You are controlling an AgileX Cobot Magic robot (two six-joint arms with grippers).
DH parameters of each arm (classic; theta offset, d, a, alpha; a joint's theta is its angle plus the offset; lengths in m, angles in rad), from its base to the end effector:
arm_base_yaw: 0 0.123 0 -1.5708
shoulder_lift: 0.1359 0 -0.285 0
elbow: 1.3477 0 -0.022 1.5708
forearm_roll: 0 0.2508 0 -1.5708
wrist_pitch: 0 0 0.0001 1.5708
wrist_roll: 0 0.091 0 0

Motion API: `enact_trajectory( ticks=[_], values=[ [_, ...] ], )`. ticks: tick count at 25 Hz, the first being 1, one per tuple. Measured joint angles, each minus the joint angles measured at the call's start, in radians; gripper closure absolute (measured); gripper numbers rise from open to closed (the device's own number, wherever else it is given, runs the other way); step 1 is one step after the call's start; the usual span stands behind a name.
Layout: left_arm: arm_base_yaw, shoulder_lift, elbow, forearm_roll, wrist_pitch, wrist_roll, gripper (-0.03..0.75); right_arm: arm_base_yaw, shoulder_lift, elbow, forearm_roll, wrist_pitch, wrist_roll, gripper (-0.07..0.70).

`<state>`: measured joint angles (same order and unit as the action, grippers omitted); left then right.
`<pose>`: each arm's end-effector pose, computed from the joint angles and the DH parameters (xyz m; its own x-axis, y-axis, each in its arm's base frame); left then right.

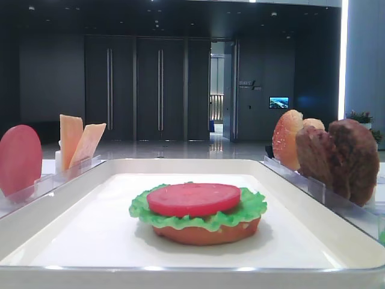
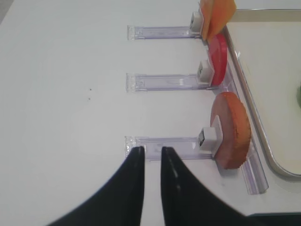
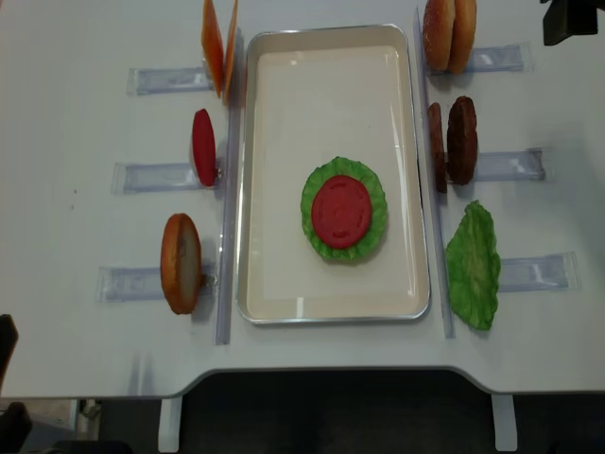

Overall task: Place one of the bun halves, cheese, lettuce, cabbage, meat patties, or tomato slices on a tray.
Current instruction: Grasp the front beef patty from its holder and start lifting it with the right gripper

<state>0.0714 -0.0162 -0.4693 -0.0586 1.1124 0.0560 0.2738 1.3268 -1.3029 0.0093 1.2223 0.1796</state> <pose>-0.0058 -0.0052 0.2647 -0.5125 -0.0066 -0.8586 -0.0109 0.9999 -0.0012 0.2448 0.0696 0.3607 -0.9173 -0.0688 -0.3921 -0.1088 0.9908 0.0806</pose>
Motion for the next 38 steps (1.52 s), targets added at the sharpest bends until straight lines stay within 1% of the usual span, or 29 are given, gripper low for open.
enact_trajectory(
  ticks=[8,11,15,21,24,29,33,35,38],
  values=[
    [0.000,0.000,0.000,0.000,0.000,0.000,0.662,0.163,0.099,-0.001,-0.015,0.000,0.154,0.139],
    [0.000,0.000,0.000,0.000,0.000,0.000,0.683,0.207,0.145,-0.001,-0.015,0.000,0.186,0.141],
    [0.000,0.000,0.000,0.000,0.000,0.000,0.702,0.234,0.193,-0.001,-0.015,-0.001,0.207,0.141],
    [0.000,0.000,0.000,0.000,0.000,0.000,0.715,0.235,0.226,-0.001,-0.009,-0.001,0.225,0.141],
    [0.000,0.000,0.000,0.000,0.000,0.000,0.715,0.235,0.239,-0.002,-0.009,-0.002,0.251,0.141],
    [0.000,0.000,0.000,0.000,0.000,0.003,0.716,0.235,0.263,-0.002,-0.001,-0.055,0.262,0.141],
    [0.000,0.000,0.000,0.000,0.000,0.003,0.716,0.235,0.266,-0.002,0.034,-0.128,0.262,0.141],
    [0.000,0.000,0.000,0.000,0.000,0.003,0.716,0.235,0.266,-0.002,0.051,-0.156,0.262,0.141],
    [0.000,0.000,0.000,0.000,0.000,0.003,0.716,0.235,0.268,-0.002,0.062,-0.179,0.262,0.141]
  ],
)
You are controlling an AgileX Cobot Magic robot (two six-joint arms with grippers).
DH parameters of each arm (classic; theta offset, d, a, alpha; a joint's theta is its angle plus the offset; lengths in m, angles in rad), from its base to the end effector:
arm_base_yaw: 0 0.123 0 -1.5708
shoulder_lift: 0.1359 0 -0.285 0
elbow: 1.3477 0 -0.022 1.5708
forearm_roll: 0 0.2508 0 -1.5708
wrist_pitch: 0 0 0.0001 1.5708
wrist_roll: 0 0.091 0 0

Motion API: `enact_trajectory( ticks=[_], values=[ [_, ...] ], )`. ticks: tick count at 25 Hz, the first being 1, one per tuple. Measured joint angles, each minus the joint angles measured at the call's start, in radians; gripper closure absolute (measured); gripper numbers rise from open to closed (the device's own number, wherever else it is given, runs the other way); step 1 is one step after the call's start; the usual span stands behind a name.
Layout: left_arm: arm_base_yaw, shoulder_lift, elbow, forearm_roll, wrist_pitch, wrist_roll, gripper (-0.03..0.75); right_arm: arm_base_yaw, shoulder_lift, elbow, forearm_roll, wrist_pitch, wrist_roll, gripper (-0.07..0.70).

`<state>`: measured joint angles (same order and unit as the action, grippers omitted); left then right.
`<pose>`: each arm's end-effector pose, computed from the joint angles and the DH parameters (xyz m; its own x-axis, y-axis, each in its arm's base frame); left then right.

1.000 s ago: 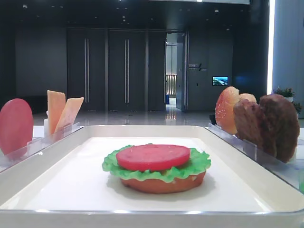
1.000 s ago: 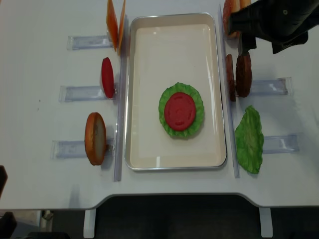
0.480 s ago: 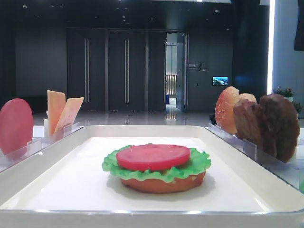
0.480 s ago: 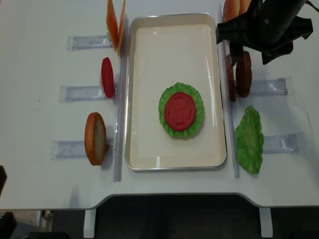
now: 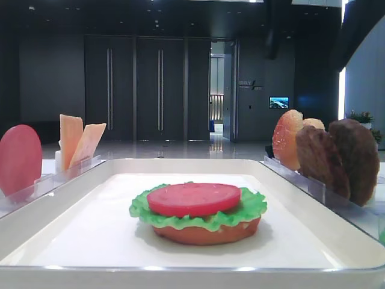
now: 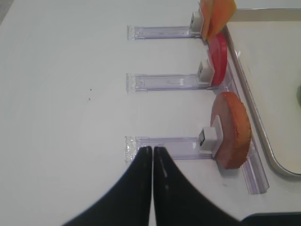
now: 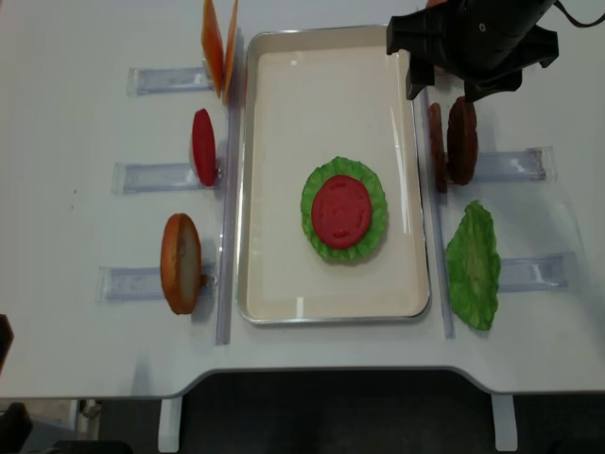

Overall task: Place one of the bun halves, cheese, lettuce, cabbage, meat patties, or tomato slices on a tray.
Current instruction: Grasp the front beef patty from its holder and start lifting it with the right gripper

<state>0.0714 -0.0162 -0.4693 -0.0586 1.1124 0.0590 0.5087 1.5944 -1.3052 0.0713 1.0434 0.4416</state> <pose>-0.0058 -0.0052 0.2647 -0.5126 -0.0036 -0.8586 -0.0093 1.0000 0.0014 0.2806 0.1629 0.2896 -0.9660 -0.0135 -0.2581 -0.0669 0.9777 0.1992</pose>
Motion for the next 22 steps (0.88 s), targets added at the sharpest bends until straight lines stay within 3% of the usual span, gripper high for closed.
enact_trajectory(
  ticks=[22],
  values=[
    [0.000,0.000,0.000,0.000,0.000,0.000,0.716,0.021,0.070,-0.001,-0.060,-0.025,-0.019,0.141]
  ],
)
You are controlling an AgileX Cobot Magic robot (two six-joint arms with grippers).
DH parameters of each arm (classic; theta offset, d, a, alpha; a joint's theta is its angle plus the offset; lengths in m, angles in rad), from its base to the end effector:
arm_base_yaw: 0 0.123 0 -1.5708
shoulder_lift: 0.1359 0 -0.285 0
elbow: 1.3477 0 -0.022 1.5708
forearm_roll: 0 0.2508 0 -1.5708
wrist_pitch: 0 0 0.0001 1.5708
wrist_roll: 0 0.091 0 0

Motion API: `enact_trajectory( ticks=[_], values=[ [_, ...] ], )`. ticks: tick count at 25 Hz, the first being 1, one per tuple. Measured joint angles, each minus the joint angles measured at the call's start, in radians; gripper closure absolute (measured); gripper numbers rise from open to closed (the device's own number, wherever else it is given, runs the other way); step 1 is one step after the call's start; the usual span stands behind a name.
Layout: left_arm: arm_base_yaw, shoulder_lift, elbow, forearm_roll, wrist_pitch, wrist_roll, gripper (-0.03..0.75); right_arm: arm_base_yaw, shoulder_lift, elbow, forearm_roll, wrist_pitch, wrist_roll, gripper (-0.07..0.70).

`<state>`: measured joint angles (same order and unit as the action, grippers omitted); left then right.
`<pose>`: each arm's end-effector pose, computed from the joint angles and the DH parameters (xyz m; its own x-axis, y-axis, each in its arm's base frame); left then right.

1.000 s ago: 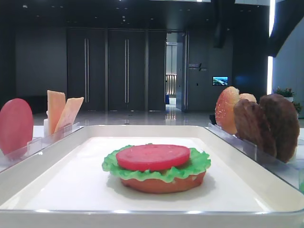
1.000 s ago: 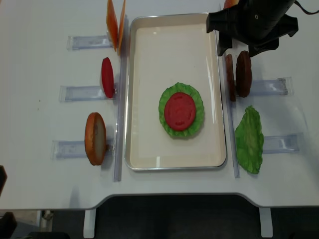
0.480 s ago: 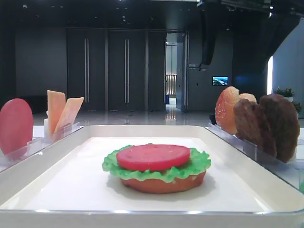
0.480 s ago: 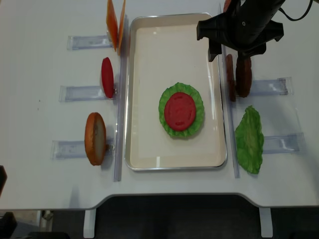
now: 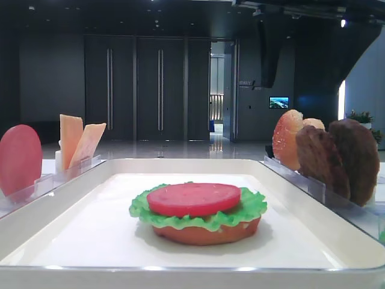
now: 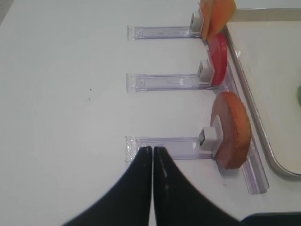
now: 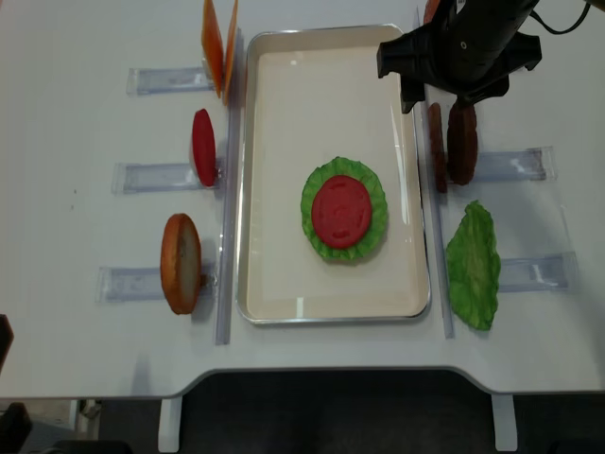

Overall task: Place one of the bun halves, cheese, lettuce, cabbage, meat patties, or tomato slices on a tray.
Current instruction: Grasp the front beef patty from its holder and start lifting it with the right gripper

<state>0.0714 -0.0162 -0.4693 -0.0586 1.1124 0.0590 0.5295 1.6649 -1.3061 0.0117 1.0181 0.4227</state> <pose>-0.0058 -0.0052 0.2647 -0.5126 -0.0036 -0.8586 -0.0093 1.0000 0.0014 0.2909 0.1713 0.2670 -0.9651 -0.0831 -0.2483 -0.1167 0.9854 0.1241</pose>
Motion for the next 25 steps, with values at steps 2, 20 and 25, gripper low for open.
enact_trajectory(
  ticks=[2,20,25],
  values=[
    [0.000,0.000,0.000,0.000,0.000,0.000,0.716,0.000,0.000,0.000,0.000,-0.005,0.004,0.141],
    [0.000,0.000,0.000,0.001,0.000,0.001,0.716,0.018,0.073,0.000,-0.012,-0.016,0.004,0.141],
    [0.000,0.000,0.000,0.002,0.000,0.001,0.716,0.018,0.103,0.000,-0.019,-0.012,-0.004,0.141]
  ],
)
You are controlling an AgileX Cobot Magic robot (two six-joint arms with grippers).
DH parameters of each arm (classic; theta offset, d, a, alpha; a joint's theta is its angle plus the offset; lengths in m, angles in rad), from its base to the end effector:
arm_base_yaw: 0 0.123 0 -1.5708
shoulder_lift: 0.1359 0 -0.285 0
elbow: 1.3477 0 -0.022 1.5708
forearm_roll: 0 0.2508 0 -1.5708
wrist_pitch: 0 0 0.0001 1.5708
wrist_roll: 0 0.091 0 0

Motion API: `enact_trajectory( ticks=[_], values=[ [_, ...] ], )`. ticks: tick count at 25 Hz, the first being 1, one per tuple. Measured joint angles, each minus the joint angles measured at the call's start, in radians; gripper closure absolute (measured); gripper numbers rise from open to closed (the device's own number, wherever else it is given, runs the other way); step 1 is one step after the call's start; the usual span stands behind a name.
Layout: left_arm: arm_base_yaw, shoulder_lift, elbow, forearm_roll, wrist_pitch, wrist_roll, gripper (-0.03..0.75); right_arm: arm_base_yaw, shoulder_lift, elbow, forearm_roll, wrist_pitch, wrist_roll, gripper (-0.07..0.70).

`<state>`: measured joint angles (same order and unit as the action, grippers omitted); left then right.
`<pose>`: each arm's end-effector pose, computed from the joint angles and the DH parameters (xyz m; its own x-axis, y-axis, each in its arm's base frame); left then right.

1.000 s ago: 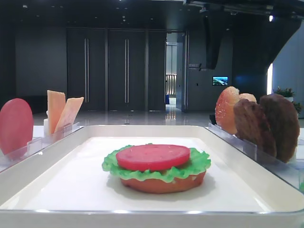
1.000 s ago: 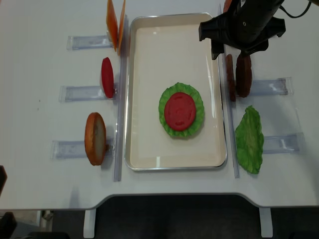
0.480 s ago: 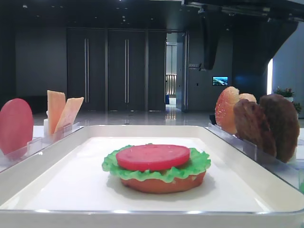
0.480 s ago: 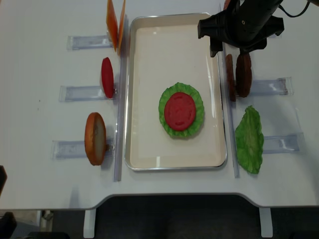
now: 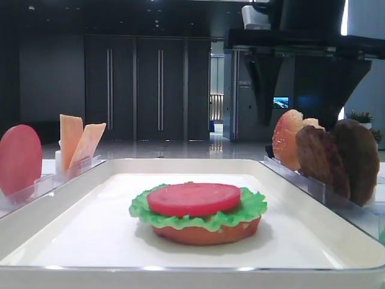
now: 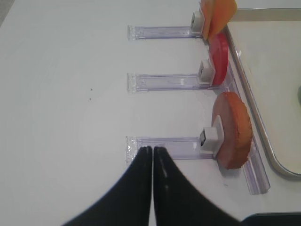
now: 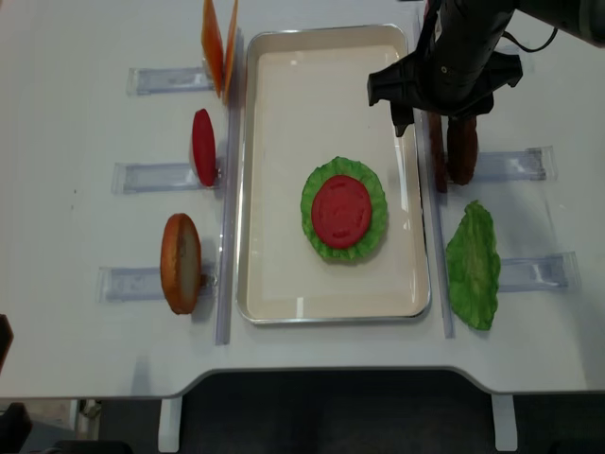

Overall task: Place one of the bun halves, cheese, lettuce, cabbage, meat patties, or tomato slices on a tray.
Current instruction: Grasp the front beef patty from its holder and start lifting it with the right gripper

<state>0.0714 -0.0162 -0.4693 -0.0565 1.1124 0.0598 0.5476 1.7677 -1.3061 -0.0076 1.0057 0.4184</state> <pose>-0.0058 -0.0050 0.2647 -0.5127 -0.0019 -0.8586 -0.0101 0.9999 0.0039 0.3006 0.1826 0.2317 -0.9765 -0.1240 -0.1761 -0.1381 0.9879 0.0705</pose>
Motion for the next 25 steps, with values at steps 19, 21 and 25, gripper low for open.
enact_trajectory(
  ticks=[19,21,25],
  values=[
    [0.000,0.000,0.000,0.004,0.000,0.000,0.716,0.000,0.056,0.002,-0.045,0.002,-0.021,0.144],
    [0.000,0.000,0.000,0.004,0.000,0.000,0.716,0.000,0.056,0.002,-0.045,0.002,-0.022,0.157],
    [0.000,0.000,0.000,0.005,0.000,0.000,0.716,0.000,0.057,0.002,-0.066,0.007,-0.019,0.246]
  ],
)
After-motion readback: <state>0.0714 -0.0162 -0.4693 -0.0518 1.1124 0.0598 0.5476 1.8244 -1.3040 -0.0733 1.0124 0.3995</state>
